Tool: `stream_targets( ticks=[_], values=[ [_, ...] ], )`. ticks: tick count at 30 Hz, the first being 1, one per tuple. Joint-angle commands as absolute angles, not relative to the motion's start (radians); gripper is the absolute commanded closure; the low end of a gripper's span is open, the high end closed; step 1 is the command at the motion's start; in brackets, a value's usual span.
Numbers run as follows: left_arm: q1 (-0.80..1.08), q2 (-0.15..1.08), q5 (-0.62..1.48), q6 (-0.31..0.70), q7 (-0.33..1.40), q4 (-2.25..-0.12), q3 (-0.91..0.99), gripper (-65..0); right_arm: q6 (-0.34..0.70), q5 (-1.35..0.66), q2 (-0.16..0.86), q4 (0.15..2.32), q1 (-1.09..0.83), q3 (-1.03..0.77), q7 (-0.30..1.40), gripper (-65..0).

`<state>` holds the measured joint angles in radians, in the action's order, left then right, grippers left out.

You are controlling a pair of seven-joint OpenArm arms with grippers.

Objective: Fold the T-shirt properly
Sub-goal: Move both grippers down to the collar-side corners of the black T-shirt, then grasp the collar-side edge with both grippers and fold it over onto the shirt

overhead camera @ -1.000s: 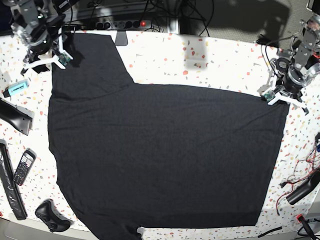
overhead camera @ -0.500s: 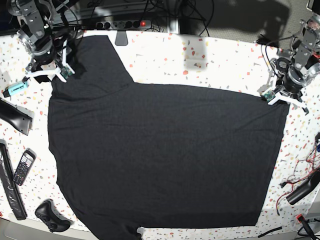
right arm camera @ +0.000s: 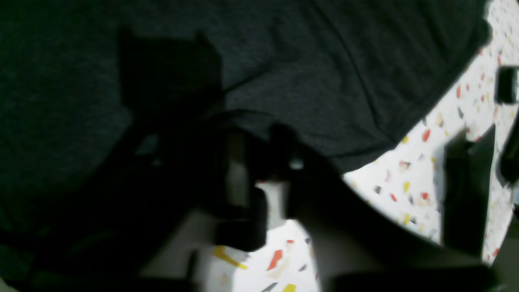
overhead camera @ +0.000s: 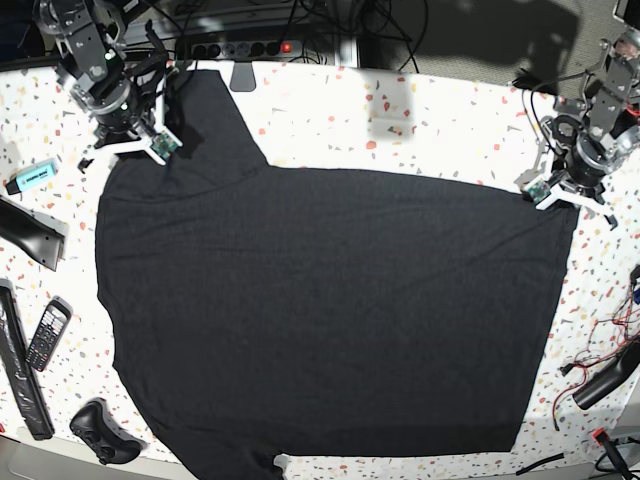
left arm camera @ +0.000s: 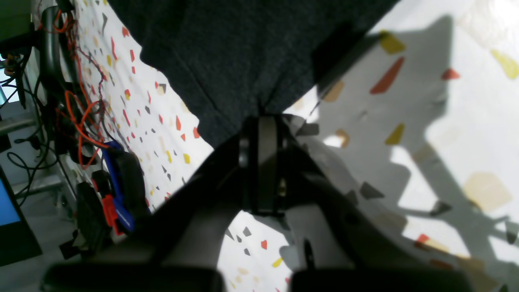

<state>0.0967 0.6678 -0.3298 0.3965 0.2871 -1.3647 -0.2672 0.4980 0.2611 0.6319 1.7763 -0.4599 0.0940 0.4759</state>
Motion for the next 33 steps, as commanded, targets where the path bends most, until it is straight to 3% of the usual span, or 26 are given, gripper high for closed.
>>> stream_targets(
  ticks=[1,9,16,33],
  values=[
    [0.097,0.679,-0.299,0.419,0.301,-1.364,-0.265,0.0,0.491,0.26,0.648,1.787,-0.46,0.09,0.479,-0.8],
    [0.135,0.699,-0.208,0.366,0.291,-1.369,-0.262,0.0,0.464,0.25,0.657,1.893,-0.492,0.054,0.513,0.0],
    [0.264,0.765,-0.154,0.279,0.325,-1.503,-0.249,0.0,0.465,0.108,0.679,2.019,-0.675,-0.162,0.522,0.0],
    [0.661,0.763,-0.076,0.266,0.33,-1.787,0.129,0.0,0.503,0.044,0.62,2.167,-1.062,-0.435,0.544,0.0]
  ],
)
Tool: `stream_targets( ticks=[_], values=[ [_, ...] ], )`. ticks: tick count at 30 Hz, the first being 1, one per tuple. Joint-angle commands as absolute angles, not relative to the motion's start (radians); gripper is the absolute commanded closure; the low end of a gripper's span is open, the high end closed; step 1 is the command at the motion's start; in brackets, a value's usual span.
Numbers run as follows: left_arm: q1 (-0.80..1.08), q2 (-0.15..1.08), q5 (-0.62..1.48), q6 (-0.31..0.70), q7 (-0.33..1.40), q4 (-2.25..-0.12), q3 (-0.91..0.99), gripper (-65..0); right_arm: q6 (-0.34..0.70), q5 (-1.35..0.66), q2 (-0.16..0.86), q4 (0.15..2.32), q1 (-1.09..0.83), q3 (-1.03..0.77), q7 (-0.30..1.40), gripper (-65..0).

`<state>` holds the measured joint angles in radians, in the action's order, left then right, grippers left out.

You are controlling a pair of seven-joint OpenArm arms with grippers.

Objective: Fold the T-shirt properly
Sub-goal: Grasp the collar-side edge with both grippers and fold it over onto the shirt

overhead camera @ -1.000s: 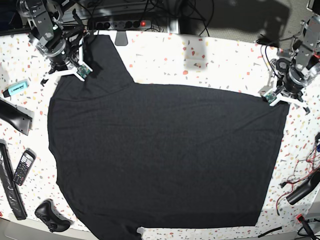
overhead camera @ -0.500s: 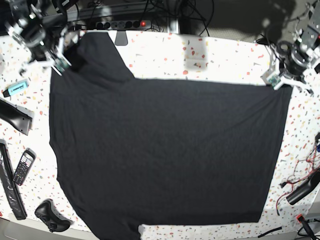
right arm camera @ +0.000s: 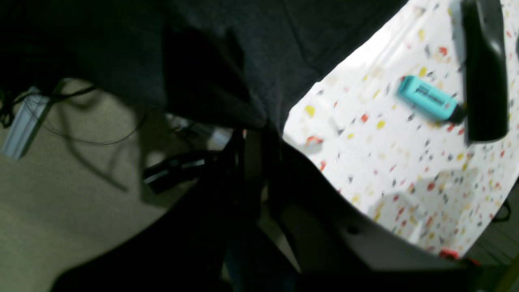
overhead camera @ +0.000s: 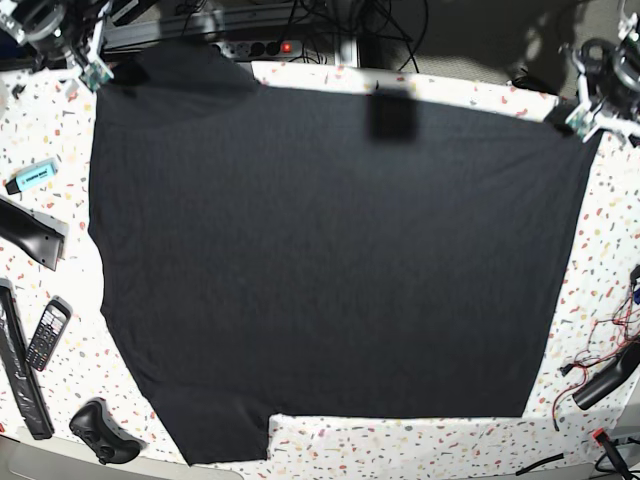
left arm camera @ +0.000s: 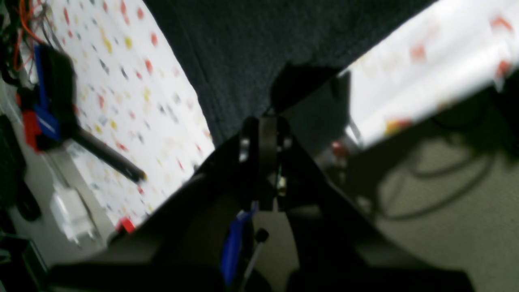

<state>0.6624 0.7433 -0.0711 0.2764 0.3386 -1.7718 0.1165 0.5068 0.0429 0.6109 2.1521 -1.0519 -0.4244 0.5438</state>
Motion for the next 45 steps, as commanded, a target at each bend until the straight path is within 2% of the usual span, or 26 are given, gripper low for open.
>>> stream_targets(
  ticks=[1,6,12,20,31,39,45],
  values=[
    [0.677,0.762,-0.076,0.266,0.33,-1.789,0.138,0.0,0.504,0.044,0.612,2.177,-1.081,-0.442,0.544,0.0],
    [0.742,0.762,-0.077,0.266,0.329,-1.789,0.142,0.0,0.504,0.044,0.601,2.211,-1.148,-0.455,0.561,0.0],
    [0.73,0.763,-0.078,0.268,0.326,-1.793,0.158,0.0,0.501,0.044,0.602,2.228,-1.123,-0.455,0.558,0.0],
    [0.622,0.762,-0.075,0.268,0.344,-1.793,0.196,0.0,0.492,-0.099,0.601,2.199,-0.887,-0.454,0.563,0.0],
    [0.474,0.762,-0.024,0.308,0.297,-1.729,0.194,0.0,0.494,-0.195,0.601,1.989,-0.58,-0.451,0.546,0.0],
    [0.371,0.762,0.036,0.336,0.283,-1.726,0.194,0.0,0.524,-0.244,0.601,1.893,-0.443,-0.44,0.54,0.0],
    [0.327,0.741,0.035,0.401,0.231,-1.662,0.183,0.0,0.524,-0.236,0.601,1.832,-0.366,-0.368,0.547,0.0]
  ],
)
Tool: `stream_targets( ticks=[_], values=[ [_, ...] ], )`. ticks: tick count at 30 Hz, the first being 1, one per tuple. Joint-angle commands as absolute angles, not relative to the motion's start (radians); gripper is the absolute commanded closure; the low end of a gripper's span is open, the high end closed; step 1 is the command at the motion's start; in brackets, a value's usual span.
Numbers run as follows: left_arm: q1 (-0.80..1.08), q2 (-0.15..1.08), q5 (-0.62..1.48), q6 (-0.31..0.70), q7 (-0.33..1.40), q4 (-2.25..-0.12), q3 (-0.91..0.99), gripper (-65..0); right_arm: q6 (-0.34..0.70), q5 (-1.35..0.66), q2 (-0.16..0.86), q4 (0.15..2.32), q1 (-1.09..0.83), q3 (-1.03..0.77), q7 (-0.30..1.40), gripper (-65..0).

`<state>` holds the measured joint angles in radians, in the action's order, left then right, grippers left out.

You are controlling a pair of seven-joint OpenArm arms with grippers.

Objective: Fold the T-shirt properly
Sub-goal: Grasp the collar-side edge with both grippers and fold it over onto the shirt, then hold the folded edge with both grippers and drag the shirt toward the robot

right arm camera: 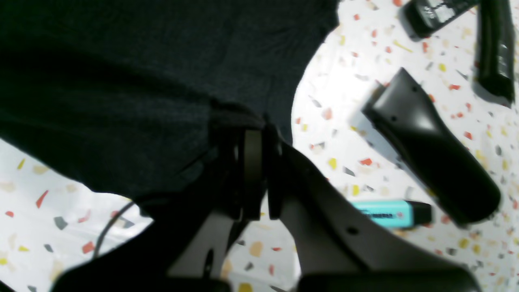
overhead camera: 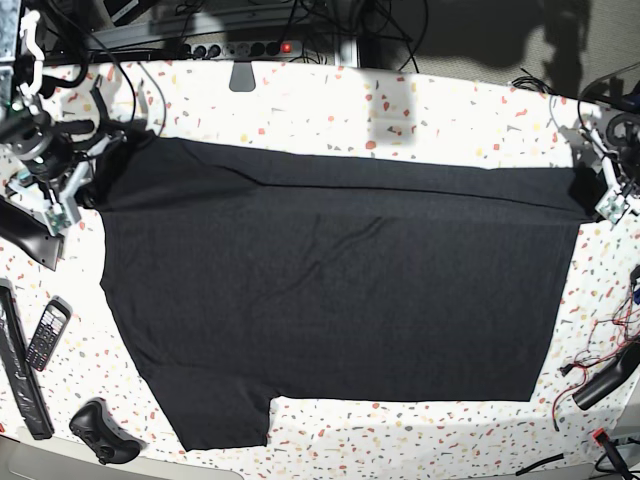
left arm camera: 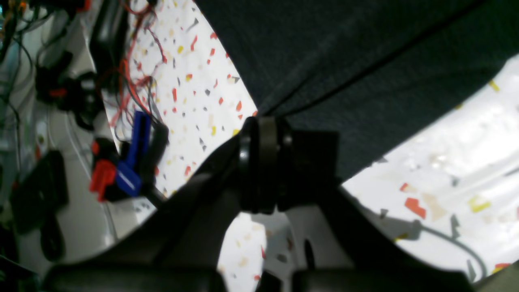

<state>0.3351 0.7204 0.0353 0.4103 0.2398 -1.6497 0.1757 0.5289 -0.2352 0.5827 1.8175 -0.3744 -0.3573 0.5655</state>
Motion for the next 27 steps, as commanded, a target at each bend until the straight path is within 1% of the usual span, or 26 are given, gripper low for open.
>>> stream_targets(
  ticks=[1,5,8,16,19,22,23,25,26,27],
  values=[
    [0.314,0.73,0.035,0.401,0.231,-1.639,0.177,0.0,0.524,-0.236,0.601,1.819,-0.354,-0.355,0.551,0.0],
    [0.253,0.693,0.034,0.407,0.226,-1.55,0.153,0.0,0.524,-0.236,0.601,1.765,-0.311,-0.323,0.551,0.0],
    [0.205,0.678,0.035,0.437,0.207,-1.499,0.123,0.0,0.524,-0.236,0.601,1.724,-0.287,-0.319,0.553,0.0],
    [0.08,0.679,0.001,0.435,0.208,-1.375,-0.053,0.0,0.524,-0.236,0.601,1.679,-0.282,-0.319,0.566,0.0],
    [0.05,0.679,0.001,0.435,0.208,-1.352,-0.075,0.0,0.524,-0.235,0.601,1.679,-0.282,-0.319,0.567,0.0],
    [0.044,0.685,0.001,0.435,0.208,-1.351,-0.073,0.0,0.524,-0.235,0.602,1.679,-0.282,-0.319,0.609,0.0],
    [0.044,0.685,0.001,0.435,0.208,-1.351,-0.073,-3.4,0.524,-0.235,0.604,1.679,-0.282,-0.319,0.623,-4.2],
    [0.044,0.686,0.001,0.435,0.215,-1.351,-0.073,-18.3,0.523,-0.236,0.613,1.679,-0.282,-0.32,0.642,-15.7],
    [0.044,0.686,0.001,0.435,0.225,-1.351,-0.073,-23.0,0.522,-0.236,0.616,1.679,-0.282,-0.323,0.649,-19.6],
    [0.044,0.688,0.001,0.435,0.243,-1.355,-0.072,-23.7,0.52,-0.237,0.618,1.679,-0.282,-0.332,0.649,-21.3]
  ],
)
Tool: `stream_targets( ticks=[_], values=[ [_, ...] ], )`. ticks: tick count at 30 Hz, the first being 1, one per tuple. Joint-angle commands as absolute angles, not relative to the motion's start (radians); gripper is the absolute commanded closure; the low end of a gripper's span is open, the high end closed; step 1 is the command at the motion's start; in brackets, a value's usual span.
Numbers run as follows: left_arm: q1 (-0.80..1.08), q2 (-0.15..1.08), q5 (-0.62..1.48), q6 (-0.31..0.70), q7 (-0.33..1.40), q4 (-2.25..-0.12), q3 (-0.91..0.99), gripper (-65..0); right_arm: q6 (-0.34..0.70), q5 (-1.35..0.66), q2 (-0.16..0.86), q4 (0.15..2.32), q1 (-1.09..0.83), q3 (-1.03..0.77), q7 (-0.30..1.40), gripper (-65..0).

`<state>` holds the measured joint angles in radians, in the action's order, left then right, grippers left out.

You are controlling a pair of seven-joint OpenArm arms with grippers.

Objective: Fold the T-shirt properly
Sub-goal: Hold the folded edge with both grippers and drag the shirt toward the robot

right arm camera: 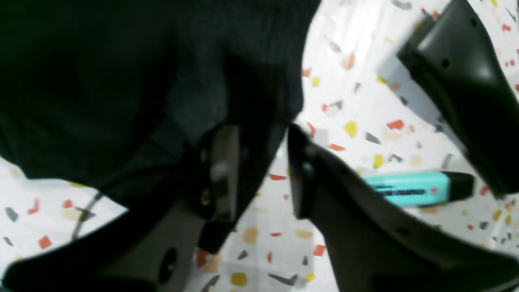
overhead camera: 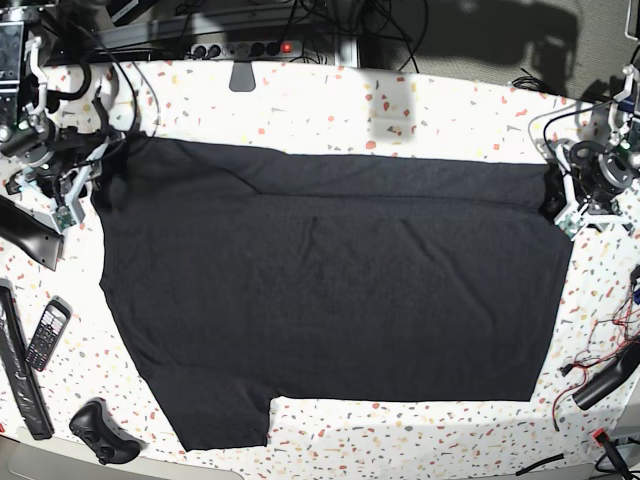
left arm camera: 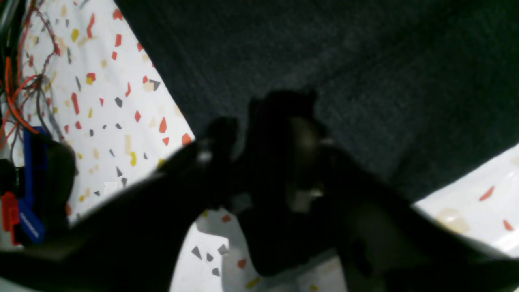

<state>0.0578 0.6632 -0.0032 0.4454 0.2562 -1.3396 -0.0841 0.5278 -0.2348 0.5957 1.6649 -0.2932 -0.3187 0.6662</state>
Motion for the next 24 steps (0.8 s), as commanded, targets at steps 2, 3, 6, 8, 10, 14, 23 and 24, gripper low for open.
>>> stream_targets(
  ticks=[2,3,6,8,10,14,23,24],
  values=[
    [0.044,0.704,0.002,0.434,0.282,-1.369,-0.072,-23.6,0.513,-0.251,0.617,1.681,-0.282,-0.36,0.649,-21.2],
    [0.044,0.715,0.006,0.424,0.31,-1.377,-0.072,-23.6,0.513,-0.272,0.618,1.684,-0.282,-0.379,0.649,-21.2],
    [0.047,0.76,0.092,0.353,0.375,-1.417,-0.072,-23.0,0.514,-0.393,0.617,1.706,-0.283,-0.453,0.686,-21.2],
    [0.047,0.785,0.191,0.331,0.408,-1.451,-0.072,-23.0,0.517,-0.496,0.615,1.733,-0.284,-0.499,0.735,-21.2],
    [0.047,0.774,0.251,0.325,0.439,-1.494,-0.057,-21.4,0.521,-0.578,0.601,1.768,-0.284,-0.541,0.764,-21.0],
    [0.047,0.678,0.299,0.325,0.451,-1.543,-0.005,-16.5,0.55,-0.638,0.547,1.816,-0.286,-0.569,0.793,-16.1],
    [0.064,0.475,0.308,0.324,0.437,-1.542,0.112,0.0,0.552,-0.553,0.425,1.806,-0.285,-0.569,0.762,0.0],
    [0.067,0.465,0.308,0.324,0.433,-1.541,0.112,0.0,0.552,-0.536,0.426,1.797,-0.285,-0.567,0.756,0.0]
  ],
)
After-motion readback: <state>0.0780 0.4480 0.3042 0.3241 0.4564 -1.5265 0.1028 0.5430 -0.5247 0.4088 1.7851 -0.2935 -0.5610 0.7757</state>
